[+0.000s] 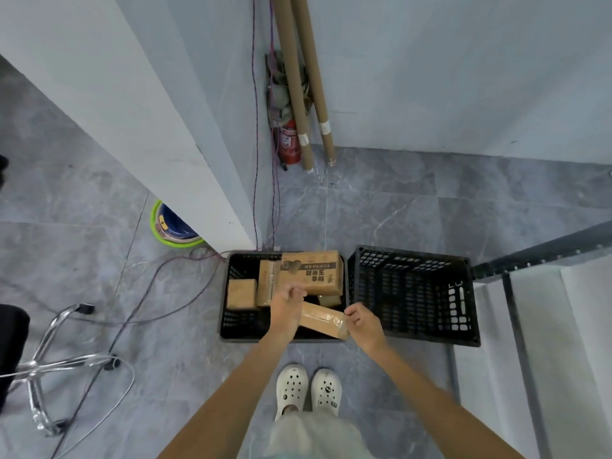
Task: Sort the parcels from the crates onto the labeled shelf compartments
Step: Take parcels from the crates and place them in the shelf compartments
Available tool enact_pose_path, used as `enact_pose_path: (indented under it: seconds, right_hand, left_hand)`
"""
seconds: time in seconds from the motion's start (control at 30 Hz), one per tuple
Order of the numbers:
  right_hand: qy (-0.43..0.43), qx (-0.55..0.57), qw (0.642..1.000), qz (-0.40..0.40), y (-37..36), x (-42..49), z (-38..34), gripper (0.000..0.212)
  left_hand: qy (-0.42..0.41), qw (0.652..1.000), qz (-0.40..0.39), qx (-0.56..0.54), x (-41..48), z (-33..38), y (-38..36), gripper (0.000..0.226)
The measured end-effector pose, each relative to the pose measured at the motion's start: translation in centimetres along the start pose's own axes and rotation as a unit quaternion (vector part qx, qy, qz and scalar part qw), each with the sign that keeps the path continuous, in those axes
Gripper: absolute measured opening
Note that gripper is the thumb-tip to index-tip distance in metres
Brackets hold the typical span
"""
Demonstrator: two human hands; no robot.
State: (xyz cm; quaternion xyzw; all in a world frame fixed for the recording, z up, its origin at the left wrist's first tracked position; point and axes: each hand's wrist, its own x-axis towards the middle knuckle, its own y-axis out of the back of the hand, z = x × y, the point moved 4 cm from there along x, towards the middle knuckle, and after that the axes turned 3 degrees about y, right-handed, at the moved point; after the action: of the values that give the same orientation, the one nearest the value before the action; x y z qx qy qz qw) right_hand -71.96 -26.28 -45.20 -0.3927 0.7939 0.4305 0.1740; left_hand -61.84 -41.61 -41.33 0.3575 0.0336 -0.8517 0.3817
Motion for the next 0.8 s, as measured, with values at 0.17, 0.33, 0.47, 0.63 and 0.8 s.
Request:
enact_pose_path:
  seconds: [0.17, 0.33, 0.47, 0.63, 0.8]
  right_hand:
    - [0.033, -0.112, 0.993, -0.015, -4.6, 6.5, 4.6, 0.033]
    - [0.021, -0.299, 0.952, -0.051, -10.0, 12.9, 10.5, 0.068]
    - [0.012, -0.373, 0.924, -0.089, -14.0, 17.2, 14.9, 0.09]
    - [0.031, -0.404, 0.911, -0.08, -16.6, 19.3, 17.5, 0.101]
    - [0.051, -0.27, 0.958, -0.079, -14.0, 18.1, 15.4, 0.09]
  left_hand:
    - [0.025, 1.0, 0.004, -0.005, 6.0, -5.5, -2.9, 0.015]
    - [0.045, 0.999, 0.016, -0.009, 12.0, -13.6, -5.3, 0.013]
    - [0.087, 0.995, 0.021, -0.053, 15.5, -19.1, -6.7, 0.012]
    - [0.097, 0.991, 0.01, -0.097, 17.4, -22.1, -7.2, 0.024]
    - [0.137, 0.987, 0.022, -0.08, 16.6, -22.4, -5.9, 0.026]
